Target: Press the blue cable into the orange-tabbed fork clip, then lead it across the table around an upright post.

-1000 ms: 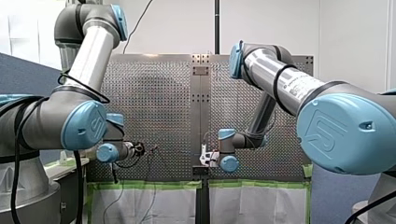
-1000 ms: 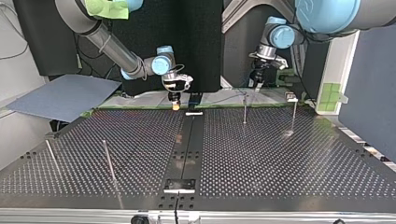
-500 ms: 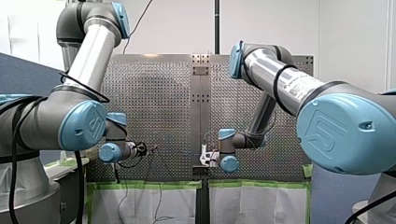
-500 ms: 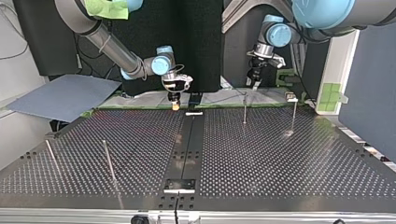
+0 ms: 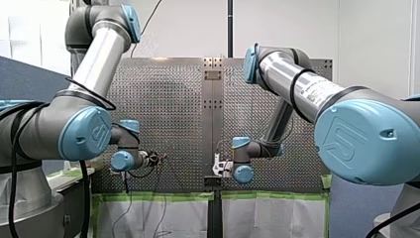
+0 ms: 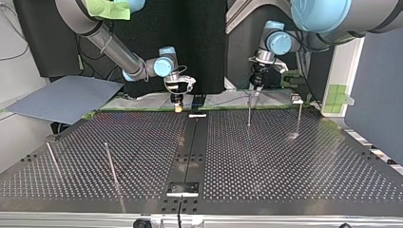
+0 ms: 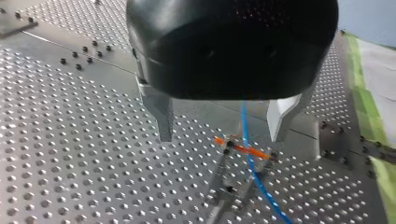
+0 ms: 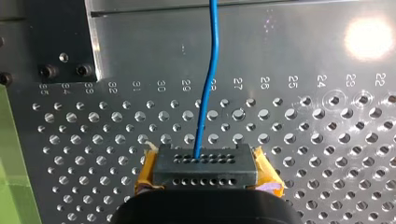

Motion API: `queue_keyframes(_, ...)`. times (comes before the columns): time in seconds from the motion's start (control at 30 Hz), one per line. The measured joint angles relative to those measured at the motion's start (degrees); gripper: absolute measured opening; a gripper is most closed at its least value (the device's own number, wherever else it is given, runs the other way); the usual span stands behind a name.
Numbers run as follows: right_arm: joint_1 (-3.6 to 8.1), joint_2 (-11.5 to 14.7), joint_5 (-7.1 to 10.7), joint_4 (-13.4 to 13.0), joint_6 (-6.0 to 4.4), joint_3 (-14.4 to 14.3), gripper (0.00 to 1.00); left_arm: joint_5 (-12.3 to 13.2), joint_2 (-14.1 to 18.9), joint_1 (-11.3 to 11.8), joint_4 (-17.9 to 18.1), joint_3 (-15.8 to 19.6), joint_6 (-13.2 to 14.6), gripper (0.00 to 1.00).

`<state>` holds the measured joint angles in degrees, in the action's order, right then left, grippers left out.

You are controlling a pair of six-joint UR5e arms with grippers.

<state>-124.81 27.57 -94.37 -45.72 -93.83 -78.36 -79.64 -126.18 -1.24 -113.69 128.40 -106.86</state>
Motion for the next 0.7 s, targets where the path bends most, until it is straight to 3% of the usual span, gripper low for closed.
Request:
queue_keyframes(0.23,-0.04,0.0,0.07,0.0,0.03,0.0,0.00,-1.1,-2.9,-0.3,-0.7,-0.6,2.1,1.00)
queue_keyframes(0.7,0.08,0.0,0.06,0.0,-0.04,0.0,0.00,-1.7,-3.2,-0.4,-0.9,-0.7,4.3,1.00)
